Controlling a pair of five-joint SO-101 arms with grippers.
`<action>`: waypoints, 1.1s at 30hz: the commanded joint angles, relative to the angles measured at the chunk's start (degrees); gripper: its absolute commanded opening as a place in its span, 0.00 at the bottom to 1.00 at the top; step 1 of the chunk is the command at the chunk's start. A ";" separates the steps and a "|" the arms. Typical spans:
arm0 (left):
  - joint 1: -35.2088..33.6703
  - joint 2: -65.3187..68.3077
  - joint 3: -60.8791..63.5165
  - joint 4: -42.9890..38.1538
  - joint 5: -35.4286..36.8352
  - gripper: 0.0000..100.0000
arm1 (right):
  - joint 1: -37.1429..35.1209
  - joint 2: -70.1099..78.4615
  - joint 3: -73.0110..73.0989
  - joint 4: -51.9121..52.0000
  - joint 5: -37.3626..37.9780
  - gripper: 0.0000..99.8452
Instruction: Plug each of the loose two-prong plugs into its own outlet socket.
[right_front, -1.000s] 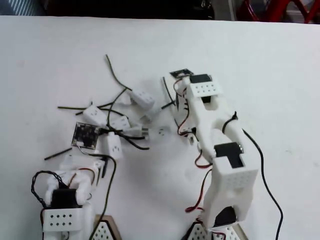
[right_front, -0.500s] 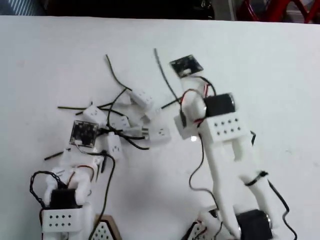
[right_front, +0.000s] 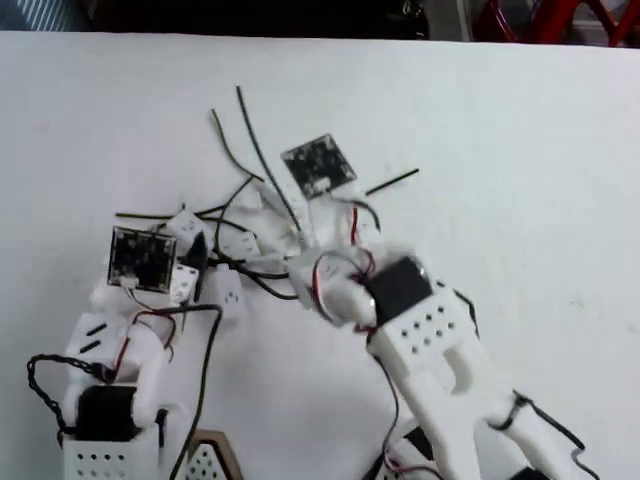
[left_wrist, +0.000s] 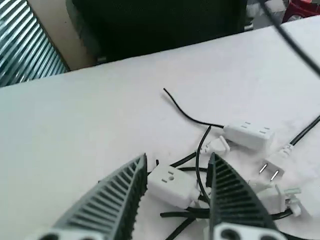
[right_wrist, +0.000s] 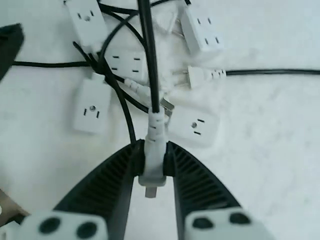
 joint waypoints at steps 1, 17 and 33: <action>3.12 -0.57 3.60 -9.14 0.35 0.20 | -2.59 -11.91 9.93 -9.80 0.09 0.02; 20.97 -0.48 3.69 -14.59 0.00 0.20 | -7.87 -33.36 27.60 -15.52 2.11 0.02; 20.70 -0.22 -7.21 3.78 -0.53 0.20 | 0.92 -32.75 27.60 -13.23 1.76 0.02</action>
